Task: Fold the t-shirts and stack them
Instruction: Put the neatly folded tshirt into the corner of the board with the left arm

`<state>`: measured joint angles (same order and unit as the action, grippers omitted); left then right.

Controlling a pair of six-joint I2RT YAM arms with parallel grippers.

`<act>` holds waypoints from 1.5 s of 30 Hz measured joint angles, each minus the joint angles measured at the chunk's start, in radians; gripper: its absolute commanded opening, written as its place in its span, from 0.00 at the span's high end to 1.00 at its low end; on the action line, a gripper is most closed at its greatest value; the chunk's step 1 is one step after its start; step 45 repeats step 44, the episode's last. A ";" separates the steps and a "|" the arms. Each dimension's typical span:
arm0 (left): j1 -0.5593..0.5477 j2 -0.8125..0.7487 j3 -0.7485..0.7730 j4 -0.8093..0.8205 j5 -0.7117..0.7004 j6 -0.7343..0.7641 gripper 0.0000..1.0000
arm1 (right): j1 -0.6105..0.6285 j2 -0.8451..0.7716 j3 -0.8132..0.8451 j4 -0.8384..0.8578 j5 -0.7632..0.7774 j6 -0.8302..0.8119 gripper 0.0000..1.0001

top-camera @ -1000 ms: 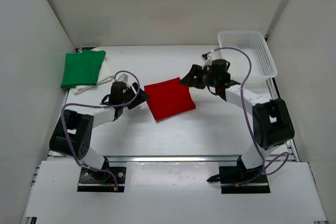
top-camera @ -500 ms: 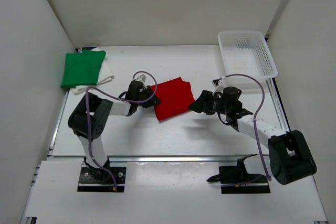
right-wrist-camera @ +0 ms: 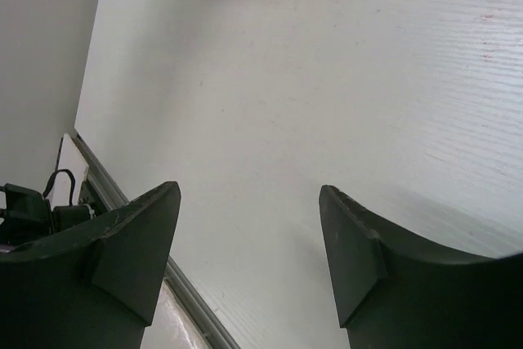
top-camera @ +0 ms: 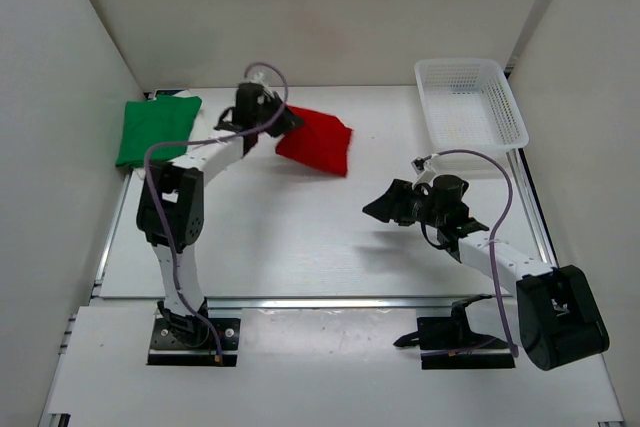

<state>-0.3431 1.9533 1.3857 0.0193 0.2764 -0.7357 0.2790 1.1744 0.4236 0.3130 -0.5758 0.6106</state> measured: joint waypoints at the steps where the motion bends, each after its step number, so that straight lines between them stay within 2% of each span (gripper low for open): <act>1: 0.038 -0.004 0.056 -0.023 0.008 0.011 1.00 | -0.001 0.000 -0.003 0.000 -0.002 0.000 0.33; 4: 0.172 -0.040 0.118 -0.046 0.027 0.031 1.00 | 0.000 0.000 -0.003 0.000 -0.006 0.000 0.33; 6: 0.290 -0.081 0.094 -0.040 0.042 0.032 1.00 | 0.004 0.003 -0.003 0.001 -0.012 -0.001 0.33; 7: 0.356 -0.105 0.063 -0.027 0.048 0.026 0.96 | 0.008 0.005 -0.003 0.002 -0.013 -0.001 0.33; 9: 0.497 -0.160 -0.038 0.019 0.053 0.013 0.69 | 0.018 0.017 -0.003 0.006 -0.020 0.000 0.33; 10: 0.571 -0.184 -0.098 0.045 0.056 -0.001 0.24 | 0.027 0.023 -0.003 0.007 -0.023 -0.001 0.33; 11: 0.645 -0.204 -0.164 0.083 0.056 -0.016 0.01 | 0.038 0.031 -0.003 0.008 -0.026 -0.001 0.33; 13: 0.768 -0.223 -0.279 0.118 0.055 -0.050 0.01 | 0.067 0.044 -0.003 0.009 -0.031 -0.003 0.32; 15: 0.839 -0.221 -0.360 0.125 0.054 -0.072 0.01 | 0.093 0.053 -0.001 0.009 -0.035 -0.005 0.30; 16: 0.855 -0.221 -0.399 0.126 0.055 -0.080 0.02 | 0.108 0.054 -0.001 0.008 -0.036 -0.007 0.20; 17: 0.858 -0.223 -0.431 0.134 0.056 -0.089 0.01 | 0.122 0.054 -0.001 0.008 -0.035 -0.008 0.05; 18: 0.857 -0.229 -0.468 0.146 0.060 -0.097 0.01 | 0.136 0.054 0.000 0.006 -0.032 -0.008 0.01; 26: 0.798 -0.418 -0.693 0.184 0.050 -0.137 0.02 | 0.223 0.040 -0.045 0.006 0.014 -0.016 0.01; 28: 0.722 -0.490 -0.719 0.191 0.031 -0.124 0.01 | 0.237 0.040 -0.068 -0.001 0.022 -0.019 0.01; 30: 0.601 -0.550 -0.720 0.171 -0.008 -0.089 0.01 | 0.254 0.040 -0.076 -0.021 0.044 -0.034 0.01; 35: 0.162 -0.620 -0.679 0.062 -0.138 0.056 0.01 | 0.291 0.042 -0.076 -0.061 0.084 -0.079 0.01; 36: 0.103 -0.626 -0.682 0.040 -0.143 0.074 0.01 | 0.293 0.042 -0.077 -0.066 0.085 -0.087 0.01; 38: 0.039 -0.642 -0.707 0.005 -0.141 0.098 0.02 | 0.296 0.043 -0.081 -0.065 0.085 -0.096 0.01; 45: 0.002 -0.764 -0.873 -0.082 -0.179 0.105 0.01 | 0.303 0.032 -0.134 -0.003 0.084 -0.115 0.01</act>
